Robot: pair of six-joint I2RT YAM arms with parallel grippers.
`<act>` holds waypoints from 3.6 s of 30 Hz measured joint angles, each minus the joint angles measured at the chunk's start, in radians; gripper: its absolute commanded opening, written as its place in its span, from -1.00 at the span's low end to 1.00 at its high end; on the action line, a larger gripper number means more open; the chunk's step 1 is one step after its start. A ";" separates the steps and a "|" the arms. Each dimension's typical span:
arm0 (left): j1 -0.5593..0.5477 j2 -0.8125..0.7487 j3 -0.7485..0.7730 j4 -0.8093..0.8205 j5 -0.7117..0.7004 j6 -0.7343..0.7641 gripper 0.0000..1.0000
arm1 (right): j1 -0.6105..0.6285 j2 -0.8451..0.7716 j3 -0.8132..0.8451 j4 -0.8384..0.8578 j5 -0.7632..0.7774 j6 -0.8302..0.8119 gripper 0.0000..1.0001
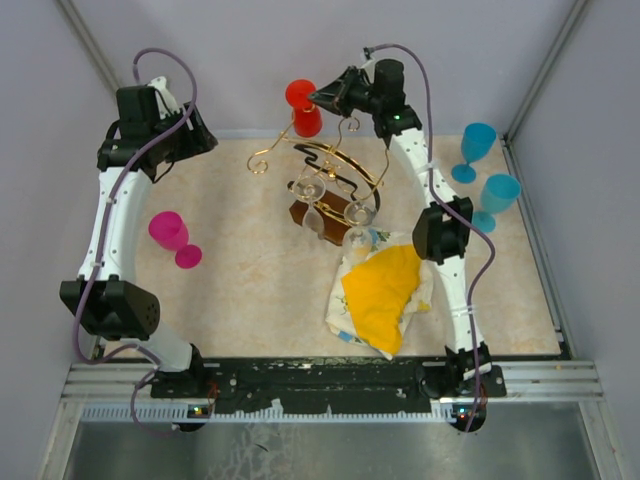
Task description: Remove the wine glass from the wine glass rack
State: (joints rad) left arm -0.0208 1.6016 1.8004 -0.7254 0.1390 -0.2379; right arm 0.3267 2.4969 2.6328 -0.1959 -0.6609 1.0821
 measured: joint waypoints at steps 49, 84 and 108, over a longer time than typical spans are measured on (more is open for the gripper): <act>0.000 -0.097 -0.043 -0.015 -0.008 -0.010 0.47 | -0.148 -0.313 -0.142 -0.426 0.019 -0.433 -1.00; 0.000 -0.130 -0.139 0.008 0.013 -0.031 0.47 | -0.038 -0.423 -0.309 -0.446 1.057 -1.344 -1.00; 0.000 -0.151 -0.214 0.016 0.046 -0.036 0.45 | -0.146 -0.277 -0.468 -0.119 1.163 -1.605 -1.00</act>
State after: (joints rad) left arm -0.0208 1.4502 1.5867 -0.7094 0.1852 -0.2737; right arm 0.1810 2.2204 2.1651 -0.3153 0.5018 -0.5228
